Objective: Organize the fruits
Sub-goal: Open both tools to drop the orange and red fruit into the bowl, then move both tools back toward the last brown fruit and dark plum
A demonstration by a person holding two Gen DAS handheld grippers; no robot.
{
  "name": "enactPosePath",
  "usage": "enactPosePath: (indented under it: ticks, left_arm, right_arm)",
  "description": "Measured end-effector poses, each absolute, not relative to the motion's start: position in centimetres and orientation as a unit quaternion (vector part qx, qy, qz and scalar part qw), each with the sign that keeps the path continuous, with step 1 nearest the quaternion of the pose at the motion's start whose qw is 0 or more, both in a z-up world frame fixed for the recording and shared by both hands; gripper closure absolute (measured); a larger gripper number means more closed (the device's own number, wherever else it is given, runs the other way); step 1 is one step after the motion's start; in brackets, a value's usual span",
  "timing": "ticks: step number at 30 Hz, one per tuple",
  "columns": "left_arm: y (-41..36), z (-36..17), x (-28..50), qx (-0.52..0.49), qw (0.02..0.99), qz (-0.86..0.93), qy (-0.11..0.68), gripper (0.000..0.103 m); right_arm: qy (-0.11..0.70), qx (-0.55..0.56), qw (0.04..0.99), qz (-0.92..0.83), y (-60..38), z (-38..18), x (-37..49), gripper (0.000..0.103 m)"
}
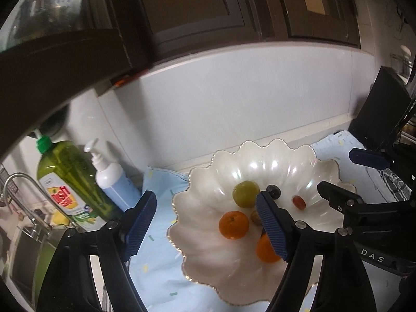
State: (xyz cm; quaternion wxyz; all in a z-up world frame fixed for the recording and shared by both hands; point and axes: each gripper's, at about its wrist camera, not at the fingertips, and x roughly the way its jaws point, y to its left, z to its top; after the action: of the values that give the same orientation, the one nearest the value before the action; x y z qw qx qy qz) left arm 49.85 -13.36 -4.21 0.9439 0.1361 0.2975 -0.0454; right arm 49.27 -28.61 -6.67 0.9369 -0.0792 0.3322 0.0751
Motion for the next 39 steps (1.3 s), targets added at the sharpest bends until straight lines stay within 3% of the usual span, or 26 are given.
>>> enactPosePath:
  ticks: [17, 39]
  left_arm:
    - [-9.8, 0.2, 41.5, 0.105, 0.964, -0.015, 0.243, 0.013]
    - [-5.3, 0.6, 33.1, 0.074, 0.968, 0.030, 0.239, 0.013]
  right_arm:
    - [0.250, -0.091, 0.955, 0.133, -25.3, -1.8, 42.6, 0.038]
    - [0.190, -0.093, 0.952, 0.220, -21.8, -0.1, 36.7, 0.038]
